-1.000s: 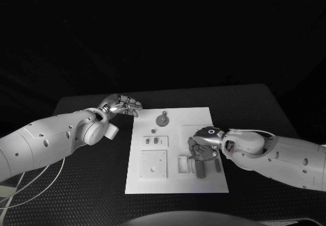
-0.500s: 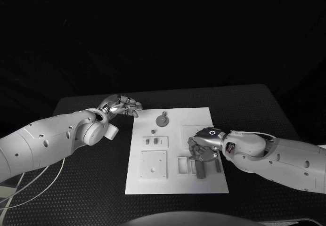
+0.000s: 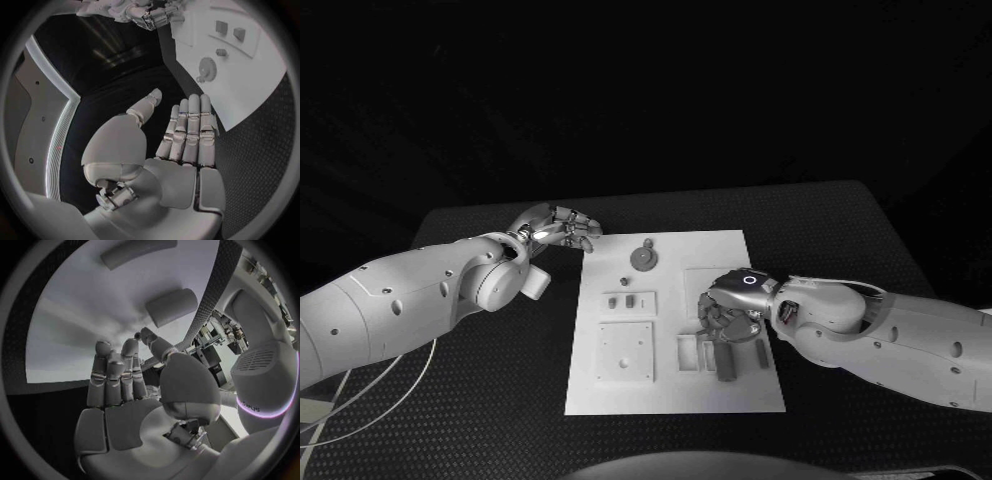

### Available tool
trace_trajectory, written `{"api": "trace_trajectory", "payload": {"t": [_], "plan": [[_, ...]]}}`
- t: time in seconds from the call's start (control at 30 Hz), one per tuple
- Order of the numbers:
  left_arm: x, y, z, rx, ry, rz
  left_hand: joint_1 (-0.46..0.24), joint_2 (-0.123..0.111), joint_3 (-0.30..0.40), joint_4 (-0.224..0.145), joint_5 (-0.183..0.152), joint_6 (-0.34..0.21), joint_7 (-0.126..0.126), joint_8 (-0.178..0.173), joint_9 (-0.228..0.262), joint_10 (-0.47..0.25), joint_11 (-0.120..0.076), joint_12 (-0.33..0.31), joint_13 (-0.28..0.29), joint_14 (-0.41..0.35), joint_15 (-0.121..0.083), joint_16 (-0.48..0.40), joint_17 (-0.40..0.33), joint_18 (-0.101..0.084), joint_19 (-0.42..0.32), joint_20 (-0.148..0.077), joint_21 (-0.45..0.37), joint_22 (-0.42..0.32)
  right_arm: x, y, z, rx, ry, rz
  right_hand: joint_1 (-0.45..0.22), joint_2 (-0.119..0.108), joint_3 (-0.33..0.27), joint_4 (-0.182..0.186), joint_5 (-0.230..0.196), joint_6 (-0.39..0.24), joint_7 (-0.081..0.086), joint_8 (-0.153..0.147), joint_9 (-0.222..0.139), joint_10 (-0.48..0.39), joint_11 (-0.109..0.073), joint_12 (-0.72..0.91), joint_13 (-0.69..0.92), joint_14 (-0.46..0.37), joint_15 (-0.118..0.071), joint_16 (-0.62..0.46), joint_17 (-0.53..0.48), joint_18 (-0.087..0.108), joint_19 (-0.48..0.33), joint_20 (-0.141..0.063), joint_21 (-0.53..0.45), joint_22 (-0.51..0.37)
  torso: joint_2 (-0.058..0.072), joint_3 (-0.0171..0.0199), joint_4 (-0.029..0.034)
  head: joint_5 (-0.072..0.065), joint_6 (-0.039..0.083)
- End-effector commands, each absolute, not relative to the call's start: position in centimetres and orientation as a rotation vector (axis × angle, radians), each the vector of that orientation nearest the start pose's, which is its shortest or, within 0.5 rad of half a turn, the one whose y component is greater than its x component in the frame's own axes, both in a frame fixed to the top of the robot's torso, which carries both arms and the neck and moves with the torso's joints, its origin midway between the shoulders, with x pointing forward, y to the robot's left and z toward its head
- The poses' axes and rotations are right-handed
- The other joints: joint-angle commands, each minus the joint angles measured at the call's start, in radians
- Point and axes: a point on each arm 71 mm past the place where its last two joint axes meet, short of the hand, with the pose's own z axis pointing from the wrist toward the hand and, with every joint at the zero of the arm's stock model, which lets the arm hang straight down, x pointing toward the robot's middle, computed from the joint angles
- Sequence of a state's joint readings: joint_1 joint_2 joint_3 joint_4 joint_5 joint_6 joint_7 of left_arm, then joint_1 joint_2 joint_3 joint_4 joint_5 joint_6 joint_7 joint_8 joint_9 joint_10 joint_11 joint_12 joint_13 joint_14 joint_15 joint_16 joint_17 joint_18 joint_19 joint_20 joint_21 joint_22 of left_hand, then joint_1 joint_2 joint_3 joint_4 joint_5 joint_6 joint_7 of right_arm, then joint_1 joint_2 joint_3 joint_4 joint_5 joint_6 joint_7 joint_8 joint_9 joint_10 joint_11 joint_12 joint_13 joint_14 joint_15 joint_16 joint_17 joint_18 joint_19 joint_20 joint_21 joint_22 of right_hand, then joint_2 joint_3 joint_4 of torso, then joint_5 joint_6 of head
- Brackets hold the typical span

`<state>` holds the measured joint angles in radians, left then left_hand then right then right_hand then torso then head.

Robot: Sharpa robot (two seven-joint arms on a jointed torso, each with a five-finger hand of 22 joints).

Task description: Assemble the parts on the task board

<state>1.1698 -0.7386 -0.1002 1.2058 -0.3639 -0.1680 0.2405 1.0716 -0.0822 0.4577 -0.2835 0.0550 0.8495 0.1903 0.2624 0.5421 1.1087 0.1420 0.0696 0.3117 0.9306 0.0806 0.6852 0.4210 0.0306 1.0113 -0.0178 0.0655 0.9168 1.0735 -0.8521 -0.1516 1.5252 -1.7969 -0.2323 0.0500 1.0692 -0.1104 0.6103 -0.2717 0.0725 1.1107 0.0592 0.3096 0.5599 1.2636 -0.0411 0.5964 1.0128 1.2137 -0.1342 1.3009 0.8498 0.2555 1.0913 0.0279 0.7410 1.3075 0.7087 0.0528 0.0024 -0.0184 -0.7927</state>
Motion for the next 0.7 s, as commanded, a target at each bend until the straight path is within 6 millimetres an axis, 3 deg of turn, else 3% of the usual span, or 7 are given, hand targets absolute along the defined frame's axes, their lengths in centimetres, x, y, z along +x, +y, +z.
{"api": "trace_trajectory", "payload": {"t": [0.03, 0.4, 0.57, 0.7], "plan": [[52.3, 24.0, -24.0, -0.839, 1.751, -1.242, -0.012, 0.002, -0.005, 0.0, 0.001, -0.007, -0.003, 0.006, -0.002, -0.005, -0.001, 0.001, -0.001, 0.003, 0.002, -0.007, 0.002, 0.008, -0.005, 0.002, 0.002, -0.001, 42.5, -18.9, -27.7, -0.633, 1.777, 0.664, 0.001, 0.012, 0.001, -0.003, 0.004, 0.008, 0.005, 0.003, 0.001, 0.007, -0.001, -0.002, -0.001, -0.001, -0.006, 0.004, -0.001, 0.006, 0.005, 0.0, 0.004, 0.019, 0.0, 0.0005, 0.0003, 0.0, 0.0], [51.9, 23.4, -24.4, -0.799, 1.838, -1.24, -0.042, 0.004, -0.017, 0.011, 0.0, -0.008, -0.003, 0.01, -0.005, 0.01, -0.007, 0.006, 0.0, 0.016, -0.003, -0.013, 0.019, 0.009, 0.005, -0.002, 0.005, -0.007, 43.1, -18.2, -25.5, -0.586, 1.744, 0.698, 0.0, 0.012, 0.0, -0.004, 0.004, 0.009, 0.005, 0.003, 0.001, 0.007, -0.001, -0.003, -0.001, -0.001, -0.007, 0.004, -0.001, 0.006, 0.005, 0.001, 0.004, 0.019, 0.0, 0.0002, 0.0001, 0.001, 0.011], [51.3, 22.6, -24.7, -0.728, 1.944, -1.231, -0.112, 0.012, -0.031, 0.054, -0.001, -0.003, -0.007, 0.016, -0.008, 0.02, -0.011, 0.007, -0.001, 0.025, -0.006, -0.021, 0.032, 0.01, 0.012, -0.006, 0.005, -0.013, 43.4, -17.7, -24.3, -0.567, 1.717, 0.718, 0.0, 0.013, 0.0, -0.005, 0.004, 0.008, 0.005, 0.002, 0.001, 0.007, -0.001, -0.003, -0.002, -0.001, -0.007, 0.004, -0.001, 0.006, 0.005, 0.001, 0.004, 0.019, 0.0, 0.0, 0.0, 0.002, 0.017], [50.4, 21.3, -25.2, -0.65, 2.094, -1.224, -0.204, 0.033, -0.046, 0.126, -0.003, 0.006, -0.013, 0.023, -0.011, 0.04, -0.021, 0.013, 0.004, 0.041, -0.015, -0.022, 0.048, 0.012, 0.023, -0.013, 0.006, -0.018, 43.7, -17.2, -23.2, -0.557, 1.692, 0.732, 0.0, 0.013, 0.0, -0.006, 0.004, 0.008, 0.005, 0.002, 0.001, 0.007, -0.001, -0.003, -0.002, -0.001, -0.007, 0.004, -0.001, 0.006, 0.005, 0.001, 0.004, 0.019, 0.0, -0.0004, 0.0001, 0.003, 0.027]]}}
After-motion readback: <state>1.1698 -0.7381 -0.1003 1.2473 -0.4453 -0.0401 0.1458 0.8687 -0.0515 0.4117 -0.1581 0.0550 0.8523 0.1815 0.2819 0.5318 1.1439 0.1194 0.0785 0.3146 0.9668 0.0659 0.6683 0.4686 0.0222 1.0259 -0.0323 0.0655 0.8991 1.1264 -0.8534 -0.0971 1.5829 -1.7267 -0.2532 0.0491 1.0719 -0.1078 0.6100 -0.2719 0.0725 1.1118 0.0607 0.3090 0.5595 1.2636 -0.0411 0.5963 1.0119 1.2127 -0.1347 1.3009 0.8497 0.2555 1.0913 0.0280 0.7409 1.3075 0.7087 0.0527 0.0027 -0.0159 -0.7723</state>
